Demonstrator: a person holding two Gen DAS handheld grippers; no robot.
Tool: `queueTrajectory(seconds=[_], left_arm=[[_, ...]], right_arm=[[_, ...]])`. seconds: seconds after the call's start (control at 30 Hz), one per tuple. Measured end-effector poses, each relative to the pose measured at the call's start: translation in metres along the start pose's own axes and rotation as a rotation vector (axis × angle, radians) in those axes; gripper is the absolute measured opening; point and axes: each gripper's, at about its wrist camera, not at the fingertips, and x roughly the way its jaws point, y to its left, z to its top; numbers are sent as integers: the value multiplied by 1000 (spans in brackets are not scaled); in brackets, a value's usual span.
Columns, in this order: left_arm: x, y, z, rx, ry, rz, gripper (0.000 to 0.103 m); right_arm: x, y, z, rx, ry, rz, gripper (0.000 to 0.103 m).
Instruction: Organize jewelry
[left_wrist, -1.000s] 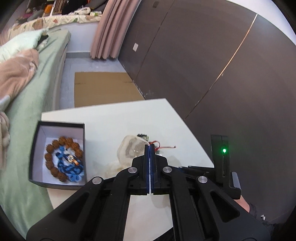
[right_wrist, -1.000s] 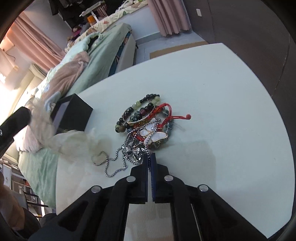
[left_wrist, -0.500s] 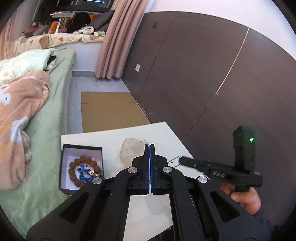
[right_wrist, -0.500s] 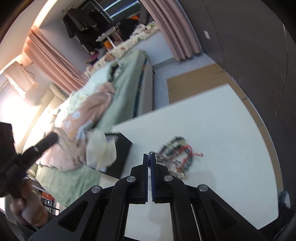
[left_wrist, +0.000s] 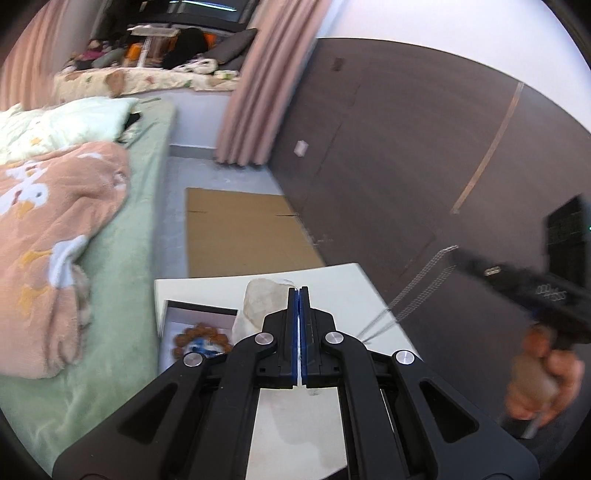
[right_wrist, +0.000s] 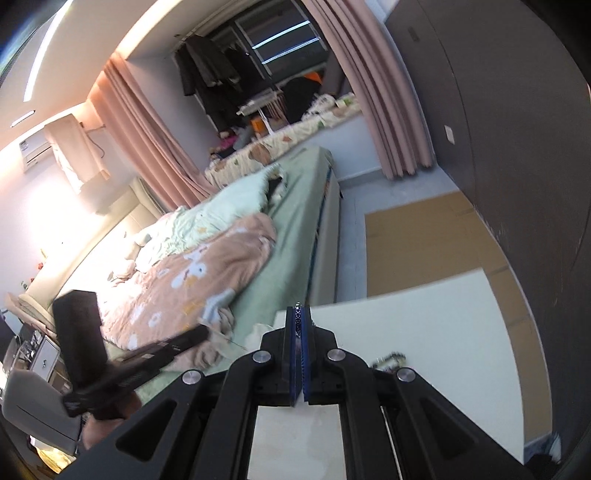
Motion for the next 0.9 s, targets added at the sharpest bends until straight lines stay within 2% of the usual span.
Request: queueTrajectory(seconds=[0.07, 0.1, 0.13, 0.33, 0.5, 0.9], left_arm=[[5, 10, 2, -28, 18, 14, 30], [6, 16, 2, -52, 17, 20, 61], [4, 20, 1, -67, -1, 32, 69], [-7, 37, -7, -94, -14, 65, 70], [-22, 50, -14, -109, -30, 85, 76], [-56, 80, -28, -161, -69, 129, 77]], right_arm=[[-5, 9, 9, -18, -13, 7, 2], [-7, 15, 15, -28, -22, 10, 2], [-10, 21, 20, -38, -30, 13, 2], [-20, 53, 46, -91, -72, 32, 2], [-26, 81, 67, -140, -103, 51, 2], [-35, 149, 118, -235, -192, 101, 2]])
